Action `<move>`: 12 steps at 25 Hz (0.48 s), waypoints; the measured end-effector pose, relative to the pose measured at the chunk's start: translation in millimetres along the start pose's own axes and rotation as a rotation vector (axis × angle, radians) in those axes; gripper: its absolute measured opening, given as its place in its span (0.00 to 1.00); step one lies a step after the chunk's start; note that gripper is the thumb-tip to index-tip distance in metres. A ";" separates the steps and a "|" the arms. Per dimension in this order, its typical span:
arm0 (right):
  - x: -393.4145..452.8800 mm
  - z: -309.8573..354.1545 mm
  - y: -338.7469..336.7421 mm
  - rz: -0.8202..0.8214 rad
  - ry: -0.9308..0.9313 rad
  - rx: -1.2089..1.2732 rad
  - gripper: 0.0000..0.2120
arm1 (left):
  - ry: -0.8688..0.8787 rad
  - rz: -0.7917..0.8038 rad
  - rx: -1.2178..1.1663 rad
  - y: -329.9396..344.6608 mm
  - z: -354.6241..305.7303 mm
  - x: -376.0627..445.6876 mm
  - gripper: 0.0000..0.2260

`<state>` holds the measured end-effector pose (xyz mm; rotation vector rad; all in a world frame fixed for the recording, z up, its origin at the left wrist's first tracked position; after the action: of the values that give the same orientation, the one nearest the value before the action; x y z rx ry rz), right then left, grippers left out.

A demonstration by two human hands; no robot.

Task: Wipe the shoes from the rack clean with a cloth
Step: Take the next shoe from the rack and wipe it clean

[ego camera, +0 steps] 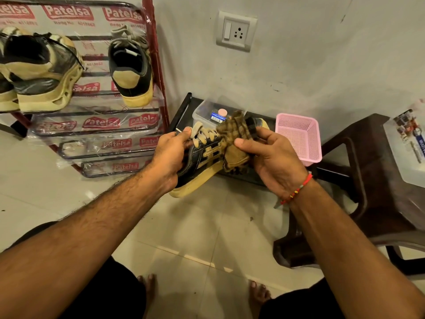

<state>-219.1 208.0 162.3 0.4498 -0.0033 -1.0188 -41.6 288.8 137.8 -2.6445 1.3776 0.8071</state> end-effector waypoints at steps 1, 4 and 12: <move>-1.3 1.6 0.2 -0.012 -0.075 -0.143 0.20 | 0.001 -0.003 -0.003 0.3 -0.7 -0.1 0.11; -7.5 13.2 0.6 -0.102 -0.314 -0.473 0.14 | 0.005 -0.002 0.007 0.7 -1.5 0.5 0.10; 2.3 -2.1 -39.8 -0.434 0.082 0.148 0.22 | -0.004 0.000 0.037 -2.3 1.5 4.8 0.11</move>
<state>-250.0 189.3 145.4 0.6443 0.0960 -1.4318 -38.3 286.9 133.9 -2.6141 1.3778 0.7787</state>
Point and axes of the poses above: each hand's wrist, its own x-axis towards the middle knuckle, its own y-axis out of the palm, z = x × y, the point moved 5 cm from there along x, towards the middle knuckle, and after that the axes turned 1 degree about z, right-handed, at the moved point
